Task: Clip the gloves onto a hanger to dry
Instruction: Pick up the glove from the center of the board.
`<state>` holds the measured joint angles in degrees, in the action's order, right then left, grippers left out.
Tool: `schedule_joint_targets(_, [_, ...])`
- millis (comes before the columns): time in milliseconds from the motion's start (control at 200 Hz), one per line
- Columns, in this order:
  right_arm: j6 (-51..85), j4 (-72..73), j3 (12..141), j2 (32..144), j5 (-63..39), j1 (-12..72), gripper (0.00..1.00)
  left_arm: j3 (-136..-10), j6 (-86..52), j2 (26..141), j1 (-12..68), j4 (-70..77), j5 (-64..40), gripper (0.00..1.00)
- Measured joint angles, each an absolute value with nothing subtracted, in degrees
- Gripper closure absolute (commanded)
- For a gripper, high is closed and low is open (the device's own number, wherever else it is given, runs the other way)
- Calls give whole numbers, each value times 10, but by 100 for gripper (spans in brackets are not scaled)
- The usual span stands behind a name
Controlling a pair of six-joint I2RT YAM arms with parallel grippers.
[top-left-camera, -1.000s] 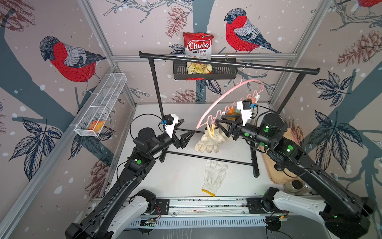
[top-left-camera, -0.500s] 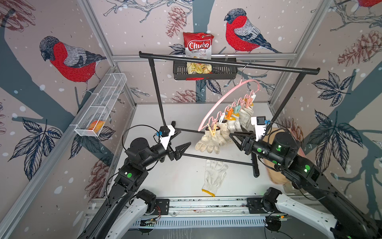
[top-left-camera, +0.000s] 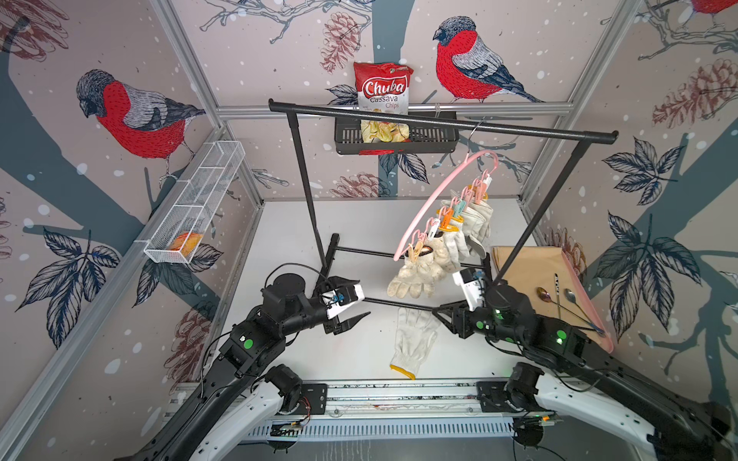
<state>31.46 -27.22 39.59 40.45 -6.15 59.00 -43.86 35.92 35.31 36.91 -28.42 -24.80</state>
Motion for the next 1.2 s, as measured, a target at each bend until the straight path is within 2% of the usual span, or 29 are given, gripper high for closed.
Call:
schedule_joint_targets(160, [229, -261, 406, 457, -73, 653, 60, -409, 445, 322, 392, -307, -214, 25])
schedule_joint_targets(325, [124, -234, 424, 516, -63, 741, 58, -403, 488, 322, 406, -307, -209, 26])
schedule_joint_targets(645, [-83, -253, 450, 671, 66, 882, 53, -368, 510, 324, 433, -301, -198, 26])
schedule_joint_targets(781, [-182, -271, 443, 705, 104, 893, 50, -357, 509, 319, 433, -288, -193, 26])
schedule_joint_targets(951, [-287, -288, 384, 680, 120, 894, 48, -352, 508, 319, 433, -274, -185, 26])
schedule_joint_targets(1201, [-315, -281, 327, 657, 122, 874, 48, -337, 492, 318, 433, -260, -183, 25])
